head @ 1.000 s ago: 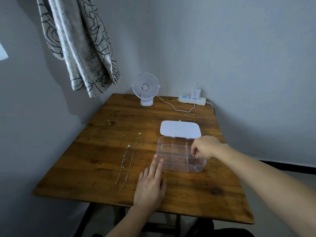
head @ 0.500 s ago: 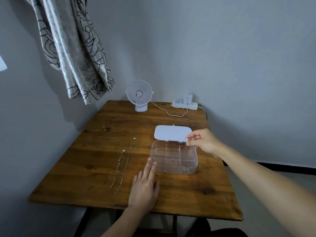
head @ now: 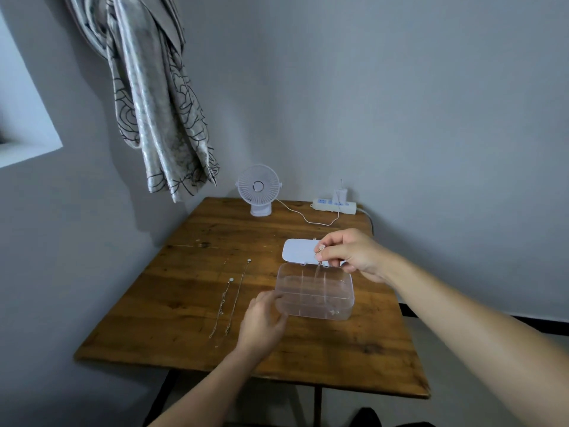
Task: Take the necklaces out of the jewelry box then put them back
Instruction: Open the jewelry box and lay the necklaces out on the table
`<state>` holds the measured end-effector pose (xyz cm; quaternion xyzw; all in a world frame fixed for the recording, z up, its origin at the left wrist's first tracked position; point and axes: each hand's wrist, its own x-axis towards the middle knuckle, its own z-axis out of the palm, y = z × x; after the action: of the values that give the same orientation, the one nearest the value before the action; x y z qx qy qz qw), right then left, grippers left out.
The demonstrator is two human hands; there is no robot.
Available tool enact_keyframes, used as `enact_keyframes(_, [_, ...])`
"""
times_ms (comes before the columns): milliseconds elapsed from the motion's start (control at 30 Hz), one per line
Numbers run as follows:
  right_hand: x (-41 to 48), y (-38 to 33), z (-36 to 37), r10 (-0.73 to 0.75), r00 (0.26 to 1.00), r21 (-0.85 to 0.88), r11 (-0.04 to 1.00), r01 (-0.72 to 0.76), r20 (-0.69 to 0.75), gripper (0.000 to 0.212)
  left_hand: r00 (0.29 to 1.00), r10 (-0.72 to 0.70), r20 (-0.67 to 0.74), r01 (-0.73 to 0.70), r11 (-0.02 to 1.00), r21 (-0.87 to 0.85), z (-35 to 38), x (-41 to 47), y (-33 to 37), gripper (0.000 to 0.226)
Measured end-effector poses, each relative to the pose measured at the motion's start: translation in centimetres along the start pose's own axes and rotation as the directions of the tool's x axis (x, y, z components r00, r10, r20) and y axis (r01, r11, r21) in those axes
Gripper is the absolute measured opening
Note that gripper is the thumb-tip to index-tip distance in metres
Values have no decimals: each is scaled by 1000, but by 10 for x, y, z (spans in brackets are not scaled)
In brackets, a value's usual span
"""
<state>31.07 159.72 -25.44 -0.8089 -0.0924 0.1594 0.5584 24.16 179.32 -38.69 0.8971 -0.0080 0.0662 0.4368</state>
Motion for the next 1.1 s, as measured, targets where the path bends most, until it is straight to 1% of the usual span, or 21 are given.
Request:
enact_keyframes(67, [0,-3,9,-6,1000,20,1000,6,6,16,990,-98,100,119,966,-231,-8,2,14,41])
enact_keyframes(133, [2,-5,19,-9,1000,27,1000,8,15,19,959,-125,256,228,875,-426,-15,1,27,41])
enact_keyframes(167, [3,-6,23,-10,1000,25,1000,9,17,18,943,-110,315,262,829,-493,-19,1,31,40])
enact_keyframes(233, [5,-6,31,-11,1000,19,1000,11,8,13,918,-90,387,323,735,-596,-25,-1,33,35])
enact_keyframes(300, [9,-5,37,-16,1000,18,1000,16,9,7,907,-86,412,367,642,-673,-31,-5,30,24])
enact_keyframes(333, [11,-4,40,-18,1000,16,1000,17,10,6,908,-91,409,375,614,-694,-34,-8,28,19])
enact_keyframes(433, [19,-1,48,2,999,-11,1000,-3,-44,9,915,-164,367,387,611,-691,-43,-12,18,14])
enact_keyframes(533, [27,1,56,27,993,-69,997,-35,-115,10,923,-242,301,383,664,-642,-55,-13,0,12])
enact_keyframes(667, [41,4,69,22,989,-94,995,-36,-145,9,929,-305,207,368,729,-578,-72,-16,-24,11])
enact_keyframes(733, [48,4,77,-8,988,-120,993,-11,-154,8,930,-325,172,363,744,-561,-81,-20,-33,12])
enact_keyframes(833, [60,6,94,-123,983,-290,954,79,-136,9,932,-324,165,360,762,-539,-94,-23,-46,14])
enact_keyframes(867, [64,7,101,-153,980,-321,941,105,-127,9,931,-325,165,362,771,-523,-99,-24,-50,14])
enact_keyframes(933, [74,6,117,-180,975,-306,943,134,-129,8,929,-339,148,367,797,-480,-110,-27,-58,13])
enact_keyframes(1033, [92,1,141,-170,973,-208,969,136,-154,7,923,-375,87,375,824,-424,-129,-30,-75,9])
enact_keyframes(1100, [103,-5,158,-161,979,-149,979,142,-124,5,912,-407,40,393,844,-366,-141,-32,-87,7])
